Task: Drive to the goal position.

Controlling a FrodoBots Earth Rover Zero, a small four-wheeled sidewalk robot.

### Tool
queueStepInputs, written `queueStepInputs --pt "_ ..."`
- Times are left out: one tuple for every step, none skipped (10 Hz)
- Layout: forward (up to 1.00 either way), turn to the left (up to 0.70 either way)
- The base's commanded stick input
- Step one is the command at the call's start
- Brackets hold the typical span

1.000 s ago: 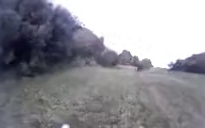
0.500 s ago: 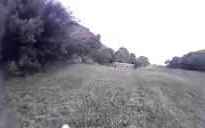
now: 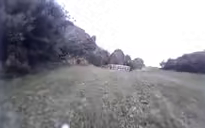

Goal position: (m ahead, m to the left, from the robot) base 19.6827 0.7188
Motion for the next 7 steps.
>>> queueStepInputs --pt "0.70 -0.23" --pt "0.70 -0.23" --pt "0.70 -0.23" --pt "0.70 -0.22" --pt "0.70 -0.18" --pt "0.70 -0.04" --pt "0.70 0.00"
